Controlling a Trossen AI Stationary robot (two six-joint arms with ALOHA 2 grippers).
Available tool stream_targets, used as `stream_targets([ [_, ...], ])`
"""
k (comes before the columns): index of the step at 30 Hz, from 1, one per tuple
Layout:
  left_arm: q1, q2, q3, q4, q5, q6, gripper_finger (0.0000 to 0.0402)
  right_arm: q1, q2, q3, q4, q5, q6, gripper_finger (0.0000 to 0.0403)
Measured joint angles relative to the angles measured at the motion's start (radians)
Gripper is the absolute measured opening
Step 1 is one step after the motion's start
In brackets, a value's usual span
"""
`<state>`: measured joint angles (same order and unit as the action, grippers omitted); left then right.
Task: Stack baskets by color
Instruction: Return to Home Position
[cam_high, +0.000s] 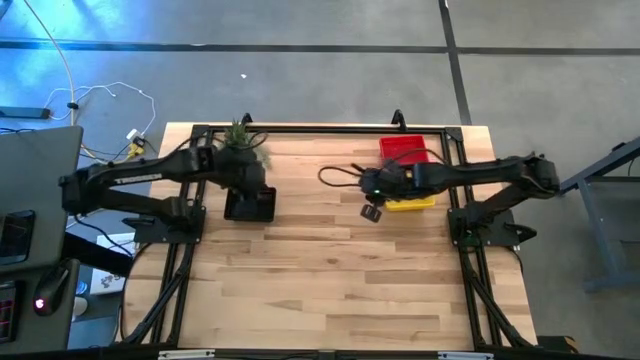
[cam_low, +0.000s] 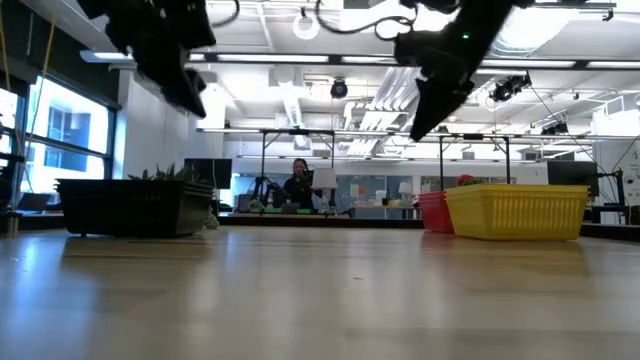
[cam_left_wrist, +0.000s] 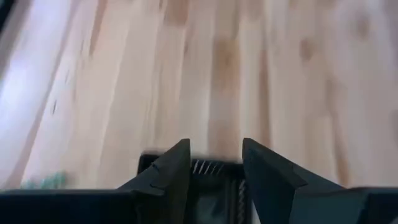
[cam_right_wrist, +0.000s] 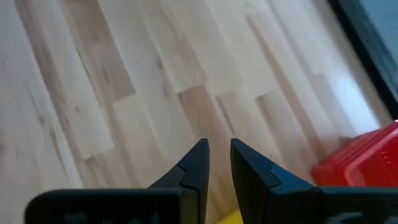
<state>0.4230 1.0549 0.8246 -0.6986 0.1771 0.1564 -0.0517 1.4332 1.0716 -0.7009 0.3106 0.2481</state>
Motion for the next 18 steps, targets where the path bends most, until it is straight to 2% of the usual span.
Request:
stream_targets([
  [4,-0.045,-0.088,-0.054,0.136,0.025,-0.052,0.0131,0.0,-0.153,-0.169,0.128,0.0,0.008,0.0053],
  [11,-0.106,-0.275,-0.275,0.417,0.024,-0.145,0.0131,0.002,-0.453,-0.462,0.385,-0.058,0.039,0.0053],
  [18,-0.132,-0.427,-0.436,0.563,0.022,-0.222,0.0131,0.002,-0.68,-0.654,0.614,-0.118,0.009,0.0053],
])
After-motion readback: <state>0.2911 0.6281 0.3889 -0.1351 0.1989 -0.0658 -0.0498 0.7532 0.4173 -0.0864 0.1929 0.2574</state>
